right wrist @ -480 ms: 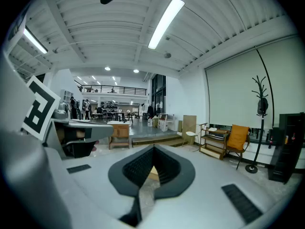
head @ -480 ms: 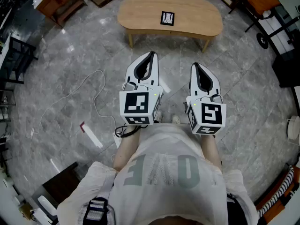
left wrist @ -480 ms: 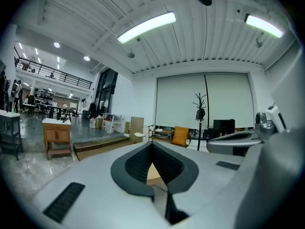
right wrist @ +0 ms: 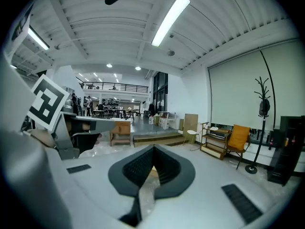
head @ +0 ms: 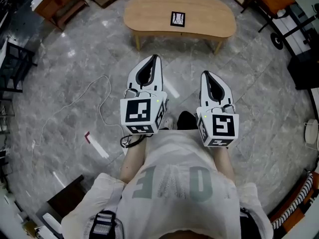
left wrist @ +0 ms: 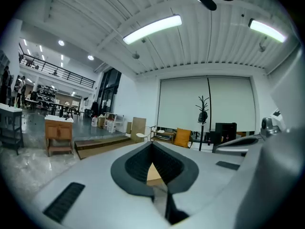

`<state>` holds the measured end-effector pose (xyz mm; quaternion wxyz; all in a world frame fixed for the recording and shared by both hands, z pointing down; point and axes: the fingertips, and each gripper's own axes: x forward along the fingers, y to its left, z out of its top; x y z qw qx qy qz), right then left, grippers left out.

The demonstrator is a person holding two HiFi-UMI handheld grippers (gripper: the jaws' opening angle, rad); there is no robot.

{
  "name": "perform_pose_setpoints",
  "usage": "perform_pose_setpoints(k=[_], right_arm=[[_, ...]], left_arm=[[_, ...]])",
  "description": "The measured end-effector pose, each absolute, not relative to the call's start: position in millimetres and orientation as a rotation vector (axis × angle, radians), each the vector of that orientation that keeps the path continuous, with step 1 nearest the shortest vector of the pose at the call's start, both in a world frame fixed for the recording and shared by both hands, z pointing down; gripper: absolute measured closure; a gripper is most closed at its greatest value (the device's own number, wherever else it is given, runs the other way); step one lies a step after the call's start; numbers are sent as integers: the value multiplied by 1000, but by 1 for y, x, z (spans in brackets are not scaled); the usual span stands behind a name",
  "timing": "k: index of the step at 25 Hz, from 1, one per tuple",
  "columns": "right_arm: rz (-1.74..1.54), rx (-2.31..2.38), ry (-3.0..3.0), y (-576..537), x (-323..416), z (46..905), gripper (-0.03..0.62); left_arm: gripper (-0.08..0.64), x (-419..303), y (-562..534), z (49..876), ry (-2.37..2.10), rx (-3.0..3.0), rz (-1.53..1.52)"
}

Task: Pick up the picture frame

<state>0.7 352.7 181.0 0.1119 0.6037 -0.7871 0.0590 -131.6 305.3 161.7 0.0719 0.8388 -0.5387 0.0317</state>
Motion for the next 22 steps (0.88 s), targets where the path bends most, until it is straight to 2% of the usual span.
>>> perform_pose_setpoints(k=[11,22], right_arm=[[158,1809,-2379,329,12,176,586],[156,1768,-2486,218,37,182,586]], left_arm=[[551,-119,278,159,-1609,2580,105],[551,-85,190,167,-1656,2594,150]])
